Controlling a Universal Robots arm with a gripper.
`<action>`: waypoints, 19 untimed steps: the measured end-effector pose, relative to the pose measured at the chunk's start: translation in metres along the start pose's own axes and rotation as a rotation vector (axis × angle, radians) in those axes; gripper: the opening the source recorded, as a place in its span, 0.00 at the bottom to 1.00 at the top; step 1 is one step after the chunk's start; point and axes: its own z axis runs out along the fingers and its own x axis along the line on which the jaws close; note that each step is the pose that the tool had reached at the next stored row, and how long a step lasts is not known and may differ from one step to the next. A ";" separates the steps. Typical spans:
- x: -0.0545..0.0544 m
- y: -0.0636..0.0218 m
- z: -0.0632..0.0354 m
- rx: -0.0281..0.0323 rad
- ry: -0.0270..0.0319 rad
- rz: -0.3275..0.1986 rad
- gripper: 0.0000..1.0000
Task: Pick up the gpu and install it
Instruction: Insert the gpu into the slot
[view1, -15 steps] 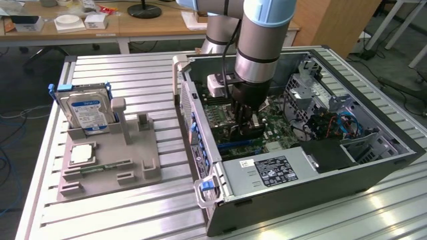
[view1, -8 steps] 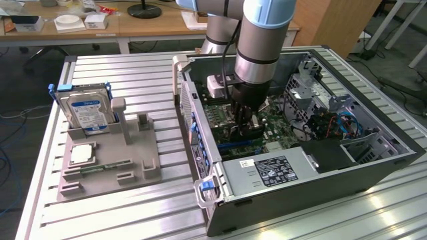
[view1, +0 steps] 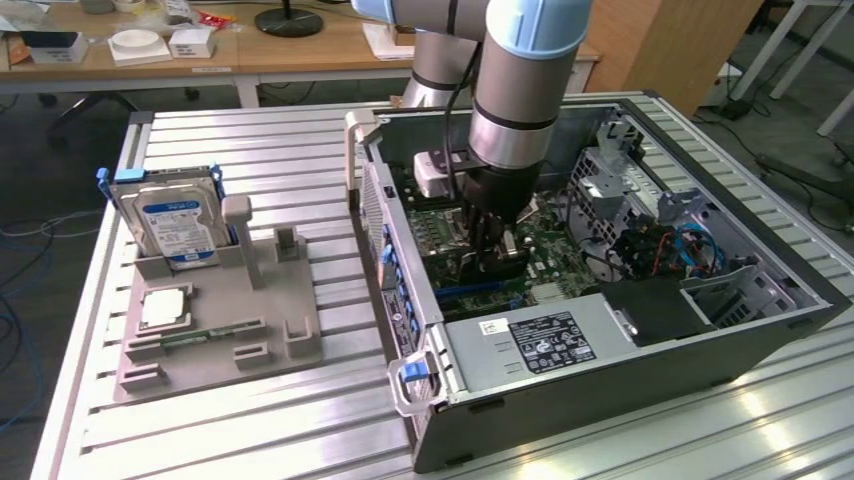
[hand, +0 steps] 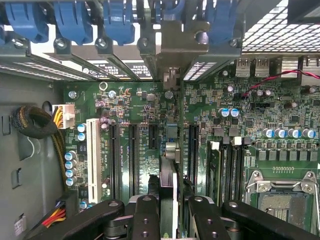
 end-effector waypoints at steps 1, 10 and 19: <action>0.000 0.0000 0.0000 0.0000 -0.0001 0.000 0.27; 0.000 -0.0009 0.0000 0.0001 -0.0001 0.000 0.27; 0.000 -0.0008 0.0018 0.0006 0.0002 0.000 0.27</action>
